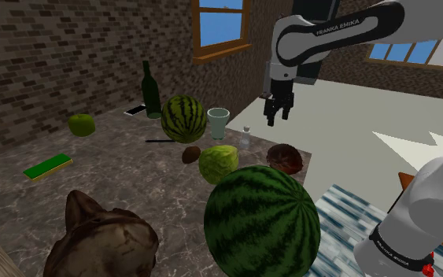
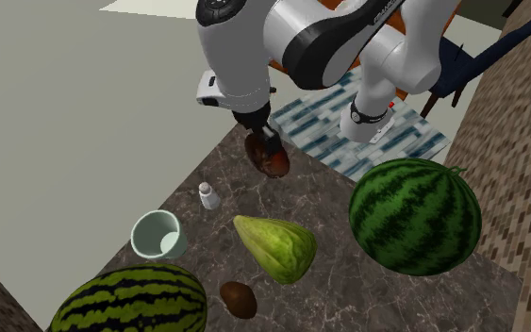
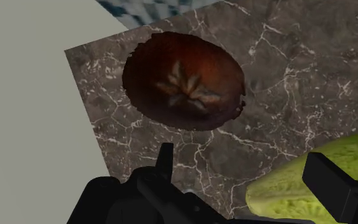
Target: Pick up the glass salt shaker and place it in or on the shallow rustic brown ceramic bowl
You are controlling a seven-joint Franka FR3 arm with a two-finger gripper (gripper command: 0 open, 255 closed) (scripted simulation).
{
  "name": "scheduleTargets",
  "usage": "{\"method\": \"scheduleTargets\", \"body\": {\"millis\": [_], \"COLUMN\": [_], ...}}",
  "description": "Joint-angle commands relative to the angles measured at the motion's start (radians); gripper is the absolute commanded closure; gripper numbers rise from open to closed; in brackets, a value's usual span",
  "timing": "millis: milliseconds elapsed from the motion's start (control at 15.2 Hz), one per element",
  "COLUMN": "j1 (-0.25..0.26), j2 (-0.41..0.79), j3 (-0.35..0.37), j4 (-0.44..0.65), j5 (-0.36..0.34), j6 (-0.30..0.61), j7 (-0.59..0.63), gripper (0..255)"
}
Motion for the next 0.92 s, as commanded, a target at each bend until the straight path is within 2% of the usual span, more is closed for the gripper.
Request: {"method": "scheduleTargets", "body": {"millis": [0, 462, 858], "j1": [-0.003, -0.009, -0.019], "j2": [0.088, 0.388, 0.663], "j3": [-0.003, -0.010, -0.015], "j4": [0.068, 0.335, 0.639], "j5": [0.001, 0.006, 0.014], "j6": [0.009, 0.007, -0.052], "j7": [0.002, 0.015, 0.026], "gripper": [0, 0, 0]}}
